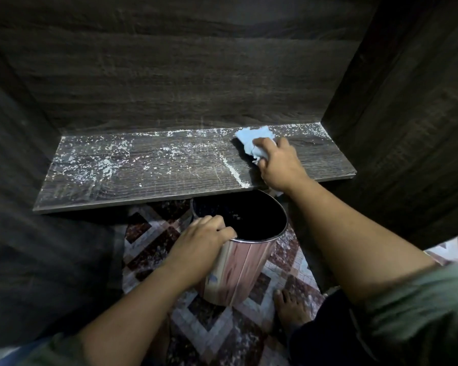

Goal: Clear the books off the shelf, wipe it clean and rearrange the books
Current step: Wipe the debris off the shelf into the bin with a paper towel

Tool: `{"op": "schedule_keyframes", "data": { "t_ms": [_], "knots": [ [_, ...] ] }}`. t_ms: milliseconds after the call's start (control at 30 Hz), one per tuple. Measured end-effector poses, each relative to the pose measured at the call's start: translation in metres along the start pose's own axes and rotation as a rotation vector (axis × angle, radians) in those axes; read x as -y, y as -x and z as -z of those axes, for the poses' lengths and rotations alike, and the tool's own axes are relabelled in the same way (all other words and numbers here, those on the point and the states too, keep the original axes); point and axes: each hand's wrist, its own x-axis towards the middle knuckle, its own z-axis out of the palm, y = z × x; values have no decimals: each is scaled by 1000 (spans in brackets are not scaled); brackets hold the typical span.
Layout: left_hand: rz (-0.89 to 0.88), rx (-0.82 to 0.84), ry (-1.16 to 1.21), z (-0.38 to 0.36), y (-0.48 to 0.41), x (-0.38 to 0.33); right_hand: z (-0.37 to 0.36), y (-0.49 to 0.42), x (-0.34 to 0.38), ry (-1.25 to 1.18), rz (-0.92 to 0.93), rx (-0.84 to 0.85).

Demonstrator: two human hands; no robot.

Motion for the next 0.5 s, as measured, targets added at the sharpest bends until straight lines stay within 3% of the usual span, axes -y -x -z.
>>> {"op": "schedule_keyframes", "data": {
  "t_ms": [133,300,500],
  "knots": [
    [16,2,9,0,-2,1,-17,-22,1,97,-54,197],
    [-12,-43,3,-3,0,4,-35,-42,11,60,-96,23],
    [-23,-66,-10,-8,0,8,-43,-37,2,119,60,-16]
  ]
}}
